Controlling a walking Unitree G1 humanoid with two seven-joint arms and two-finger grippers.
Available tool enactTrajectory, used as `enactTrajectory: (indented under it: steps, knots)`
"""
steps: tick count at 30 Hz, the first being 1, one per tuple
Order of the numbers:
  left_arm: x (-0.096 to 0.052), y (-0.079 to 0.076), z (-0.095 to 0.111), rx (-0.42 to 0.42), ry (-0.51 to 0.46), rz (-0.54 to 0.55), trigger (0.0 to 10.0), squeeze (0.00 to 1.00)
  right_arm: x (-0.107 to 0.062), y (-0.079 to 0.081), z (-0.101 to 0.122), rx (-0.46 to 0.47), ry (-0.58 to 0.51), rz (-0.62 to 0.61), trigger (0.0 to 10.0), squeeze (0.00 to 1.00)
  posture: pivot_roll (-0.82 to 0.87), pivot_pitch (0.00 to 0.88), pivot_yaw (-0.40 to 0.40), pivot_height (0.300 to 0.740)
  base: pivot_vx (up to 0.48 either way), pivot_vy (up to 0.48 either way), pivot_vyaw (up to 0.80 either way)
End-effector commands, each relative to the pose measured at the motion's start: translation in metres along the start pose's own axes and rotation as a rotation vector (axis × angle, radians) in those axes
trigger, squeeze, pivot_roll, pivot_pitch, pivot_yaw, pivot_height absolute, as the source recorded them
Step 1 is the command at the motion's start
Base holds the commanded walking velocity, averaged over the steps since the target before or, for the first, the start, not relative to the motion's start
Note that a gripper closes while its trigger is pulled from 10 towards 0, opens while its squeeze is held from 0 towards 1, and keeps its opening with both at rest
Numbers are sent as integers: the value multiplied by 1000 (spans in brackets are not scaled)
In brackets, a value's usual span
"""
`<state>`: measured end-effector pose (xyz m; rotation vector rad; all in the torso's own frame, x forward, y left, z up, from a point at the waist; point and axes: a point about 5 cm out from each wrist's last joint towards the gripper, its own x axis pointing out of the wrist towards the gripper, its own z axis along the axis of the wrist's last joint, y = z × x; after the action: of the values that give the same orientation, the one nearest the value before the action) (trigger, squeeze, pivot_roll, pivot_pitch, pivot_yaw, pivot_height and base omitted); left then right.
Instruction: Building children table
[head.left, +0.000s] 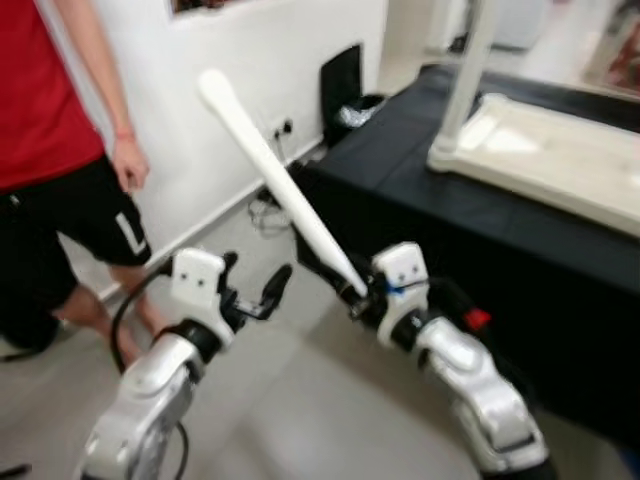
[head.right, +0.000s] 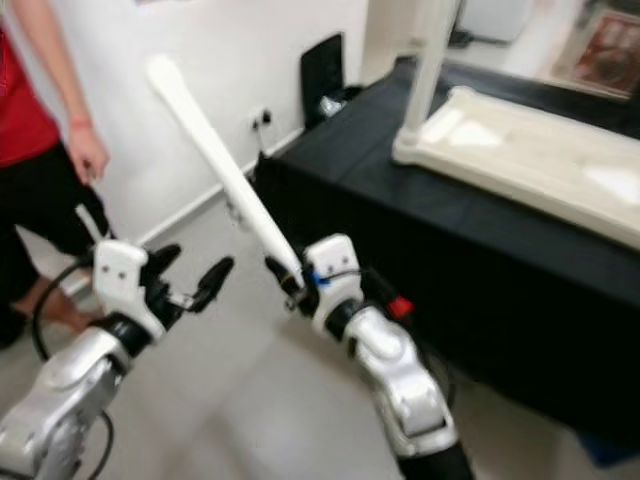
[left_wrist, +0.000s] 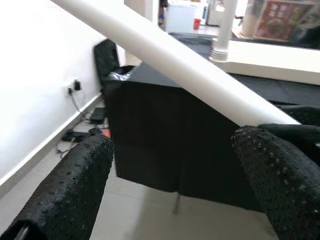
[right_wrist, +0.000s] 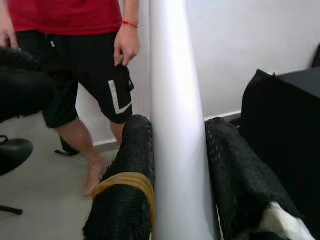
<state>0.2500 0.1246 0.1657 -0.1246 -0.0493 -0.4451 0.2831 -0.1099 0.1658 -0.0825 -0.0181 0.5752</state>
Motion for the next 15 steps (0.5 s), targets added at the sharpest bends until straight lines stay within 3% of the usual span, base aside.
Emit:
enactTrajectory:
  steps: [1, 4, 7, 9, 15]
  knots:
    - [3, -7, -1, -13, -12, -14, 10000, 0, -1, -6, 2, -4, -13, -32, 10000, 0, -17, 115, 6, 740, 480, 0, -800]
    - [4, -8, -1, -21, -23, 1, 10000, 0, -1, -6, 2, 1, -19, -31, 10000, 0, -17, 115, 6, 740, 480, 0, -800]
    - [8, -3, 4, -34, -63, 57, 10000, 0, 2, -3, 5, 22, -35, -18, 10000, 0, -15, 115, 9, 740, 480, 0, 0]
    - [9, 0, 6, -39, -75, 80, 10000, 0, 3, -1, 8, 35, -54, -7, 10000, 0, -9, 115, 11, 740, 480, 0, -800]
    - [10, 12, 15, -14, -105, 125, 10000, 0, 4, 2, 17, 44, -112, 20, 10000, 0, -6, 119, 21, 740, 480, 0, 0]
